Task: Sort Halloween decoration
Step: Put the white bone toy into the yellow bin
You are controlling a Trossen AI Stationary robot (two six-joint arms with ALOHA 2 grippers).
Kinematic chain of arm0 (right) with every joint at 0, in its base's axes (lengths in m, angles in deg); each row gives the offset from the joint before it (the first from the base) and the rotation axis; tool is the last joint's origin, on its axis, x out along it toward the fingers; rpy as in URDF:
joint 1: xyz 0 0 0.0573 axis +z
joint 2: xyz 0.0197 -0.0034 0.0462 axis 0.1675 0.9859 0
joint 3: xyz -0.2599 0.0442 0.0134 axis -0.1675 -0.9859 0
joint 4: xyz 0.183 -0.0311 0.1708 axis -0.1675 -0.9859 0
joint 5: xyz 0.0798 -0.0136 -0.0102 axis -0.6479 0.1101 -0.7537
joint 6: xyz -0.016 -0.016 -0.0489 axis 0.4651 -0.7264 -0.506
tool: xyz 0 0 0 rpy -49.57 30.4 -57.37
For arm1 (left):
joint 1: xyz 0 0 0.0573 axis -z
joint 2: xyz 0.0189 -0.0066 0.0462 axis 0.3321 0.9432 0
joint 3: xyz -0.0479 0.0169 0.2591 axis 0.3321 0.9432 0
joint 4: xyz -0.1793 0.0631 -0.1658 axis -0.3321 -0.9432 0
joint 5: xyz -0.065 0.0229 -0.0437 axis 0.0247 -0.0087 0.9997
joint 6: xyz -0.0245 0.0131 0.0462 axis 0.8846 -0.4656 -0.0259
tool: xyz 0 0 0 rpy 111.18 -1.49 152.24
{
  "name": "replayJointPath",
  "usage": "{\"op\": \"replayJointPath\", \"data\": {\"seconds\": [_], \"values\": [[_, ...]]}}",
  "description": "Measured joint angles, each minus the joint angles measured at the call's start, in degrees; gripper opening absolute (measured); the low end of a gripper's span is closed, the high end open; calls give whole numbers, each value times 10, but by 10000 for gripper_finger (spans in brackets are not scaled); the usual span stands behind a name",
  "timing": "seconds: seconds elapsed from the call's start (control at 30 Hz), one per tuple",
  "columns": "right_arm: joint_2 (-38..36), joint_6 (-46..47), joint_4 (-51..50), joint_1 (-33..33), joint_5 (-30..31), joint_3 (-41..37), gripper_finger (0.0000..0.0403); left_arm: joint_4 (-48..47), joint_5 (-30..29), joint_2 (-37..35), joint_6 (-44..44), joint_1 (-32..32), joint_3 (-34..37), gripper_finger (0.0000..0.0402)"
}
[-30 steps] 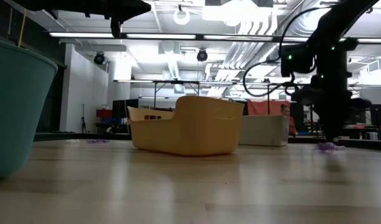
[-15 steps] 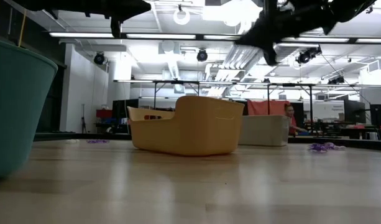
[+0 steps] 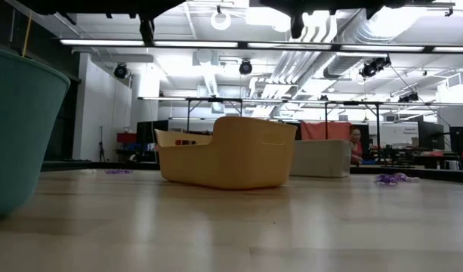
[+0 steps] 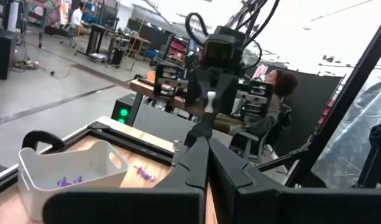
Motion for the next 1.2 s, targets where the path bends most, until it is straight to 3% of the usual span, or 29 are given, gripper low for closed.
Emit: {"op": "replayJointPath", "data": {"seconds": [0.6, 0.87, 1.0, 1.2], "values": [[4, -6, -40, 1, -16, 18, 2, 2, -3, 0, -1, 0, 0, 0], [103, 9, -40, 35, -76, 53, 2, 9, -4, 0, -10, -1, 0, 0], [186, -77, -161, 66, -104, 141, 2, 10, -4, -1, -10, -2, 0, 0], [309, -300, -381, 88, -115, 280, 2, 11, -4, -1, -10, -2, 0, 0]]}}
